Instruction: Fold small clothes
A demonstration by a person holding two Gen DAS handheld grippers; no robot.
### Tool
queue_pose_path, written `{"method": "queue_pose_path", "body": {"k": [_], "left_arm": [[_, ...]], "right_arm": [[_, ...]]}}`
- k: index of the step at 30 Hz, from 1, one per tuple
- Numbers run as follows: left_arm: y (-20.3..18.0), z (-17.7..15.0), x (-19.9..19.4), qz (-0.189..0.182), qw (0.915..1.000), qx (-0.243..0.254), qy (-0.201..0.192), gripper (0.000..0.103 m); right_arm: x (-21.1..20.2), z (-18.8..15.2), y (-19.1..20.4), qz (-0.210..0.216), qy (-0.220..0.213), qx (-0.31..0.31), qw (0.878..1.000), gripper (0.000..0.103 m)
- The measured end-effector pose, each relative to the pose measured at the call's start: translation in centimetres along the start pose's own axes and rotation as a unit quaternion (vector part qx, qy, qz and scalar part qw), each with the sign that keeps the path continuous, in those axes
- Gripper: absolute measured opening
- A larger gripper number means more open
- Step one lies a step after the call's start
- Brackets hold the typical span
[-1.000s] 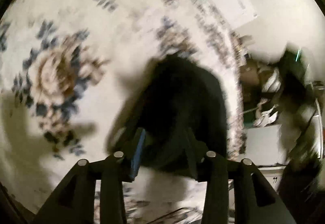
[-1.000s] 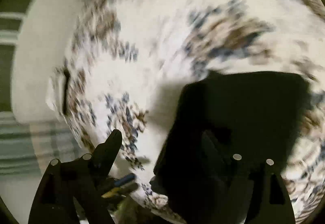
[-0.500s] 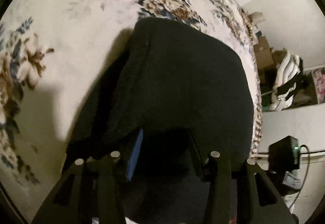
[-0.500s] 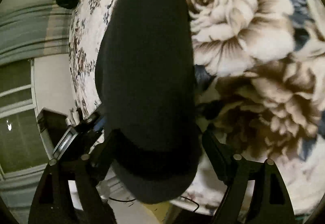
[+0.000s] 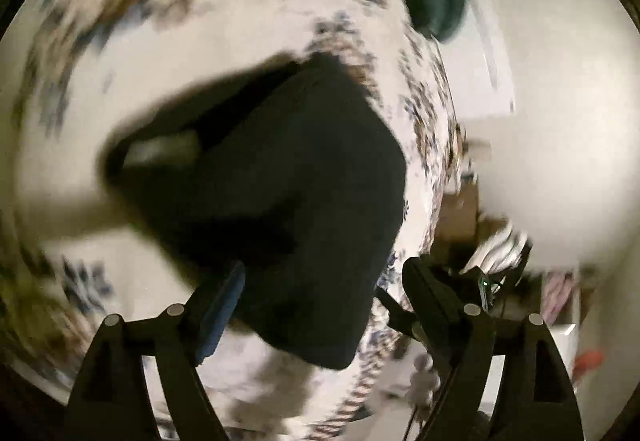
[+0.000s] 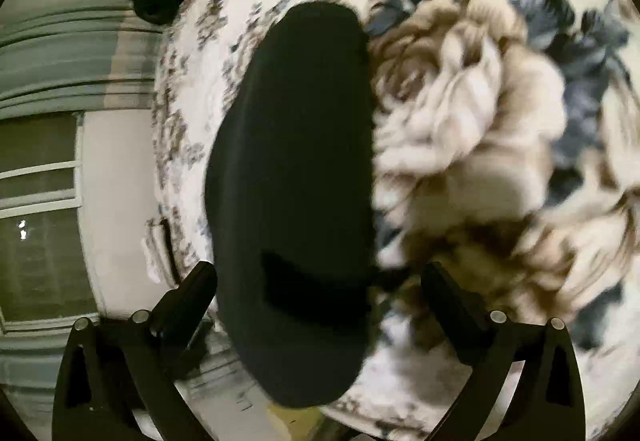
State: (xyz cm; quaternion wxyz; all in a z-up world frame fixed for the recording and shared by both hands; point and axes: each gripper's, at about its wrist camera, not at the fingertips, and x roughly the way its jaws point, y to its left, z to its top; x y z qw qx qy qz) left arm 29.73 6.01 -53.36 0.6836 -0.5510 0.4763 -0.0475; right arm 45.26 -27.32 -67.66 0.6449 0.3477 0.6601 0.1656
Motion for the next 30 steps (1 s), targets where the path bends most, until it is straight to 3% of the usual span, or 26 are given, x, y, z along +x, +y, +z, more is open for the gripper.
{"method": "queue_pose_path", "body": {"k": [3, 6, 14, 18, 20, 21, 23, 26, 30], "left_arm": [[3.7, -0.9, 2.6, -0.033, 0.9969, -0.070, -0.010, 0.080], [6.0, -0.4, 5.2, -0.071, 0.9916, -0.104, -0.028, 0.081], [7.4, 0.8, 7.6, -0.124, 0.9833, -0.113, -0.070, 0.100], [6.8, 1.5, 7.7, -0.113, 0.9832, -0.112, -0.089, 0.100], [5.7, 2.1, 7.6, -0.100, 0.9861, -0.086, -0.101, 0.086], [4.8, 2.7, 7.3, -0.082, 0.9902, -0.055, -0.099, 0.072], [3.7, 3.9, 7.2, -0.072, 0.9930, -0.017, -0.092, 0.064], [2.1, 6.2, 6.2, -0.058, 0.9946, 0.041, -0.076, 0.054], [-0.3, 9.8, 6.1, -0.037, 0.9916, 0.121, -0.030, 0.054]], "right_arm": [[1.2, 2.6, -0.1, 0.017, 0.006, -0.004, 1.000, 0.103], [3.3, 5.1, 0.2, 0.027, 0.013, -0.012, 0.999, 0.103], [9.8, 11.2, -0.5, 0.094, 0.049, 0.023, 0.994, 0.103], [12.8, 12.7, 0.1, 0.099, 0.082, 0.024, 0.991, 0.103], [13.6, 12.9, 0.6, 0.091, 0.081, 0.015, 0.992, 0.103], [13.5, 12.8, 1.0, 0.087, 0.068, 0.002, 0.994, 0.087], [13.0, 12.3, 1.6, 0.075, 0.049, -0.007, 0.996, 0.050], [11.8, 11.1, 1.6, 0.089, 0.023, 0.001, 0.996, 0.043], [9.7, 8.5, 0.6, 0.112, -0.009, 0.025, 0.993, 0.040]]}}
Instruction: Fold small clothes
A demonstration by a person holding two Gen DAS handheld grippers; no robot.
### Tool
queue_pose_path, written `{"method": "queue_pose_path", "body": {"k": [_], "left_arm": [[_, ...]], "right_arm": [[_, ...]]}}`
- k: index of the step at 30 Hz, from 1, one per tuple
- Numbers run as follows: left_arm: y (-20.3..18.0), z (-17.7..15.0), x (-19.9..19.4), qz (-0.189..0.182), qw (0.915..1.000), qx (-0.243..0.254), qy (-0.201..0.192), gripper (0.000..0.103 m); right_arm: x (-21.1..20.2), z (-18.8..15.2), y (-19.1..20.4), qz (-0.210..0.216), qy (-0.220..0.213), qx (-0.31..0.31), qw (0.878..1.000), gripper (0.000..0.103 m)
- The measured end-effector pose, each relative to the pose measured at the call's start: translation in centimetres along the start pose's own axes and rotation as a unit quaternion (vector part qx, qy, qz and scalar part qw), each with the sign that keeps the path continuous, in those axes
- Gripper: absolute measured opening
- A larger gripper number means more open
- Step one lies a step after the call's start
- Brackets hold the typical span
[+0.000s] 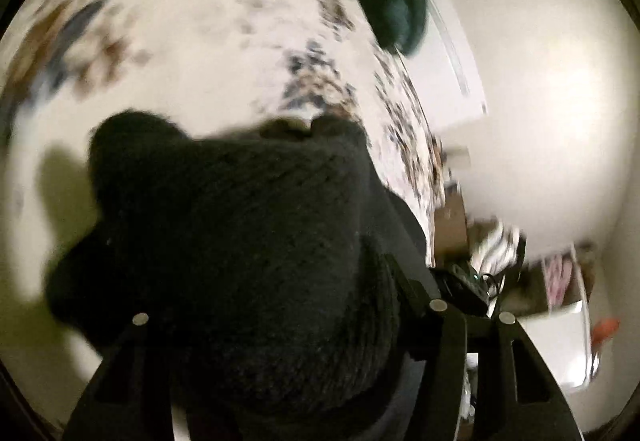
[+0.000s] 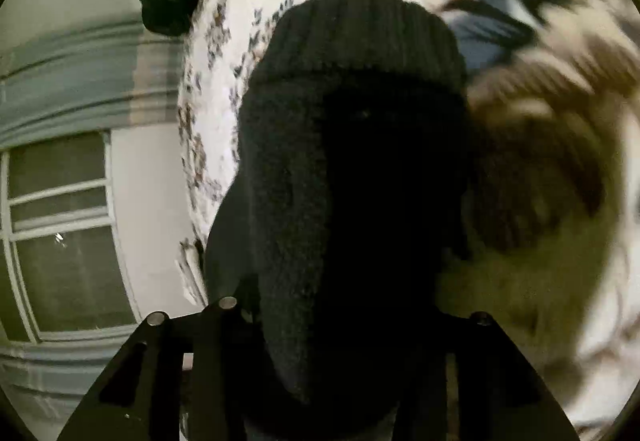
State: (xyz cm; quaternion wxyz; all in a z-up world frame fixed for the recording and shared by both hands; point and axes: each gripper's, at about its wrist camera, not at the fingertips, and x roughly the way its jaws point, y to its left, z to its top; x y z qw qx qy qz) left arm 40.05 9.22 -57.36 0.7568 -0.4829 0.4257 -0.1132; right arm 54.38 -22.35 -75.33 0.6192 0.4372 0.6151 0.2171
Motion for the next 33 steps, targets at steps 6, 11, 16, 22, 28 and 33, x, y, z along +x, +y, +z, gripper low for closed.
{"method": "queue_pose_path", "body": {"k": [6, 11, 16, 22, 28, 33], "left_arm": [[0.0, 2.7, 2.3, 0.039, 0.9925, 0.047, 0.106, 0.057], [1.7, -1.2, -1.0, 0.035, 0.9921, -0.010, 0.120, 0.064], [2.2, -5.3, -6.3, 0.016, 0.9959, -0.043, 0.078, 0.073], [5.7, -8.2, -5.2, -0.045, 0.9908, -0.120, 0.042, 0.082], [6.9, -7.9, -2.9, -0.081, 0.9894, -0.119, 0.019, 0.094], [7.0, -7.6, -2.2, -0.094, 0.9887, -0.115, 0.017, 0.103]], "right_arm": [[-5.1, -7.9, -2.5, 0.015, -0.048, 0.051, 0.997, 0.040], [-6.7, -12.1, -4.7, 0.006, -0.054, 0.075, 0.996, 0.054], [-7.8, -11.2, -5.2, -0.018, -0.041, 0.043, 0.998, 0.101], [-7.5, -9.1, -5.5, -0.022, -0.005, 0.008, 1.000, 0.102], [-4.3, -7.5, -5.9, -0.016, 0.031, 0.007, 0.999, 0.102], [-3.2, -6.8, -6.1, -0.016, 0.044, 0.016, 0.999, 0.103]]}}
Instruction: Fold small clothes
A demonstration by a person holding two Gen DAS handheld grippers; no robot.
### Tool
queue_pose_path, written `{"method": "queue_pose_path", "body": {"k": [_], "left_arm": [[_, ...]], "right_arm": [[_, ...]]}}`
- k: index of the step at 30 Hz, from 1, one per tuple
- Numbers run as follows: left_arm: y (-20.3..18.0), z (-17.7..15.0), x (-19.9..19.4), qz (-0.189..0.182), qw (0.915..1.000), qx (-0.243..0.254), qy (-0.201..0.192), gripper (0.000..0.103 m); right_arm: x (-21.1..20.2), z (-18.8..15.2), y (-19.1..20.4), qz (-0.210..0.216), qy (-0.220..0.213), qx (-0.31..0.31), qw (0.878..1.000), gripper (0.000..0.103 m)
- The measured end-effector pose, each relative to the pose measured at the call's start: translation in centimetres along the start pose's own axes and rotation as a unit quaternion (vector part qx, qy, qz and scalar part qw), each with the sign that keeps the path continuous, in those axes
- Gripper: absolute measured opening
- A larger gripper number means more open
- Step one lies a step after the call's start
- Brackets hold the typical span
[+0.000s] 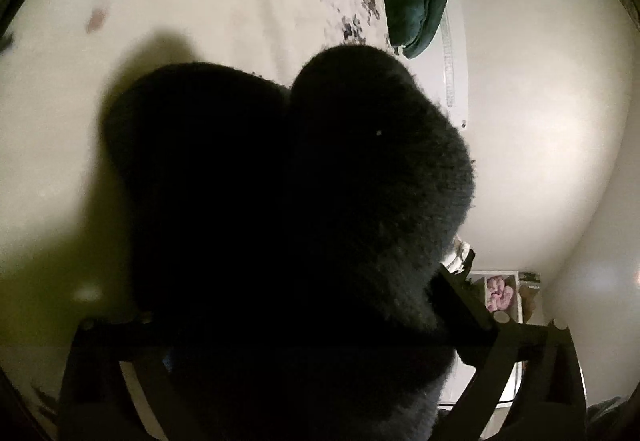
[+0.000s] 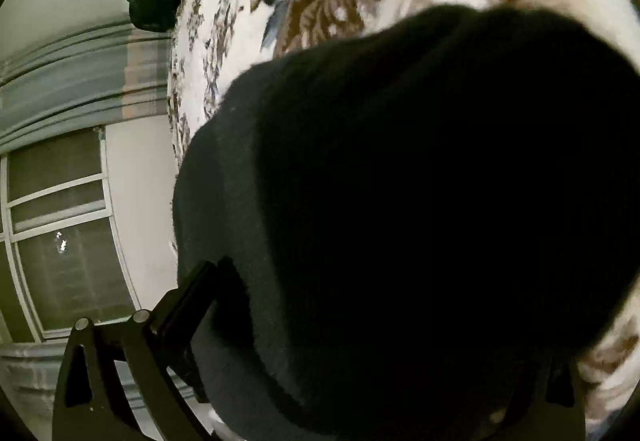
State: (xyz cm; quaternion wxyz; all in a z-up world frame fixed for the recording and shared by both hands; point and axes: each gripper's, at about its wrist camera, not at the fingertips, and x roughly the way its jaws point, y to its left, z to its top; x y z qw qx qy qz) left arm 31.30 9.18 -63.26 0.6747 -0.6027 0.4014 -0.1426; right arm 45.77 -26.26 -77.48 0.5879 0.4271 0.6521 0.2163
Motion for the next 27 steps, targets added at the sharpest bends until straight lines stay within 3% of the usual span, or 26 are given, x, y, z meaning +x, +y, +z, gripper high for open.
{"method": "queue_pose_path", "body": {"k": [8, 10, 11, 15, 22, 25, 27], "left_arm": [[-1.1, -0.1, 0.4, 0.023, 0.9992, 0.018, -0.028, 0.102], [-2.1, 0.3, 0.6, 0.029, 0.9982, 0.044, -0.028, 0.080], [-2.7, 0.7, 0.8, 0.032, 0.9978, 0.053, -0.023, 0.076], [-5.0, 3.5, 2.5, 0.059, 0.9932, 0.099, 0.020, 0.075], [-5.6, 5.2, 3.8, 0.091, 0.9802, 0.140, 0.107, 0.075], [-5.6, 3.2, 0.3, 0.090, 0.9817, 0.113, 0.125, 0.077], [-5.5, 1.9, -2.9, 0.101, 0.9835, 0.107, 0.106, 0.079]], "right_arm": [[1.4, -0.4, 0.6, -0.006, 0.001, -0.002, 1.000, 0.103], [1.4, -0.7, 1.1, -0.013, -0.019, -0.013, 1.000, 0.087], [1.3, -0.9, 1.2, -0.015, -0.027, -0.015, 0.999, 0.065], [0.0, -2.7, 1.1, -0.004, -0.066, 0.001, 0.998, 0.051], [-1.2, -7.6, 0.2, 0.020, -0.101, 0.038, 0.994, 0.049], [-1.3, -8.5, -0.3, 0.022, -0.101, 0.054, 0.993, 0.061], [-1.3, -8.2, -0.9, 0.019, -0.094, 0.065, 0.993, 0.067]]}}
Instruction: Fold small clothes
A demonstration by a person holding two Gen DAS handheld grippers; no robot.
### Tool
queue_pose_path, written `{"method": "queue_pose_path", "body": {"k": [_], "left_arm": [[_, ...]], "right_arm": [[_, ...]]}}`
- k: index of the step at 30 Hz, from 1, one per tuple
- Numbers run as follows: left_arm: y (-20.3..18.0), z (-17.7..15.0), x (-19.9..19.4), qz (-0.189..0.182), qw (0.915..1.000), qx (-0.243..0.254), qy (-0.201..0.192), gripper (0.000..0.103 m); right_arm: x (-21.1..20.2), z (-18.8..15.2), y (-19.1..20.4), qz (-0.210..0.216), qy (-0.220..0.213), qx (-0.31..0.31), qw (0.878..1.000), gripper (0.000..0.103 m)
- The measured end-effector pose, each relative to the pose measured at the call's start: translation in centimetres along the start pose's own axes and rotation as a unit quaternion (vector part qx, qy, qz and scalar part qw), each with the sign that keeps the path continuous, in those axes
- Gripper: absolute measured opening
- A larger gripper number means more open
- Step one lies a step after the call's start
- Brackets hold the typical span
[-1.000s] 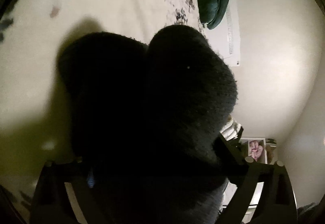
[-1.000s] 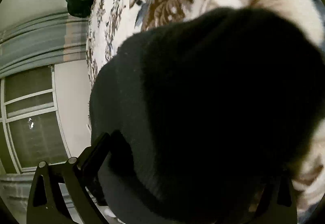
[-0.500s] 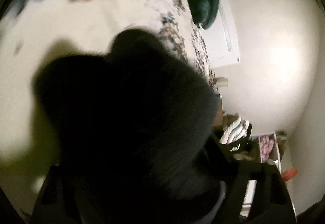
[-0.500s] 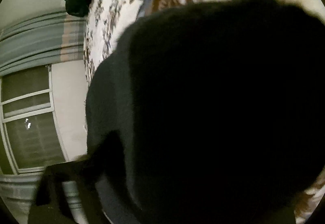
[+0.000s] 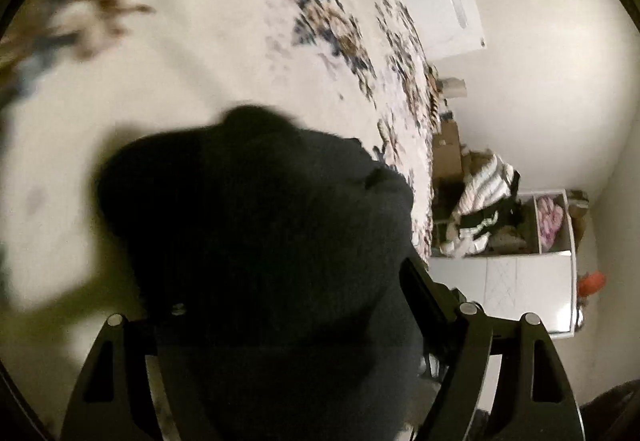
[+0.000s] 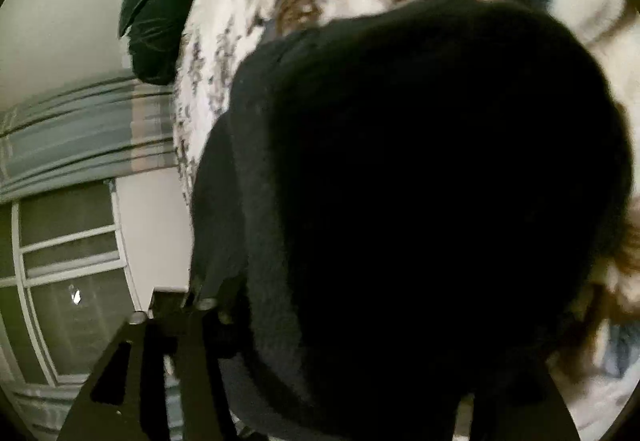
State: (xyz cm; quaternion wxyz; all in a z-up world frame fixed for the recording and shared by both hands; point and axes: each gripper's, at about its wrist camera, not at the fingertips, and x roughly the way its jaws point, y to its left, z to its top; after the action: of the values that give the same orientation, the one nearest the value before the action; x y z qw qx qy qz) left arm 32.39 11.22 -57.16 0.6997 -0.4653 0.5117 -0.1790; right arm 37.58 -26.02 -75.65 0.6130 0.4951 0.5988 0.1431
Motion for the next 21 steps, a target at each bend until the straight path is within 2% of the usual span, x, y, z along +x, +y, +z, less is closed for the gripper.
{"method": "queue_pose_path", "body": {"k": [1, 2, 3, 5, 6, 7, 11, 14, 21], "left_arm": [[0.2, -0.4, -0.7, 0.009, 0.9999, -0.006, -0.011, 0.082], [0.5, -1.1, -1.4, 0.014, 0.9995, -0.015, -0.024, 0.082], [1.3, -2.3, -2.4, 0.009, 0.9986, -0.031, -0.043, 0.083], [2.8, -3.0, -2.3, -0.013, 0.9965, -0.059, -0.058, 0.088], [4.1, -3.5, -1.7, -0.030, 0.9943, -0.082, -0.061, 0.098], [4.8, -3.7, -1.3, -0.033, 0.9931, -0.095, -0.061, 0.103], [7.4, -3.8, 1.2, -0.084, 0.9867, -0.124, -0.061, 0.103], [8.4, -3.6, 2.3, -0.103, 0.9845, -0.128, -0.063, 0.103], [8.9, -3.2, 2.9, -0.104, 0.9838, -0.131, -0.063, 0.103]], "right_arm": [[0.0, 0.1, -0.3, 0.001, 0.007, 0.006, 1.000, 0.069], [0.2, 0.0, -0.3, 0.003, 0.013, 0.009, 1.000, 0.076], [0.4, 0.1, -0.2, 0.003, 0.022, 0.006, 1.000, 0.084], [0.1, 0.8, -0.8, -0.005, 0.035, -0.006, 0.999, 0.093], [0.4, 0.9, -0.7, -0.009, 0.042, -0.012, 0.999, 0.093], [0.7, 0.8, -0.6, -0.015, 0.051, -0.017, 0.998, 0.093], [1.7, 1.1, -0.1, -0.032, 0.062, -0.021, 0.997, 0.097], [2.0, 1.5, 0.0, -0.040, 0.064, -0.021, 0.997, 0.099], [2.4, 2.1, -1.3, -0.042, 0.065, -0.006, 0.997, 0.102]]}}
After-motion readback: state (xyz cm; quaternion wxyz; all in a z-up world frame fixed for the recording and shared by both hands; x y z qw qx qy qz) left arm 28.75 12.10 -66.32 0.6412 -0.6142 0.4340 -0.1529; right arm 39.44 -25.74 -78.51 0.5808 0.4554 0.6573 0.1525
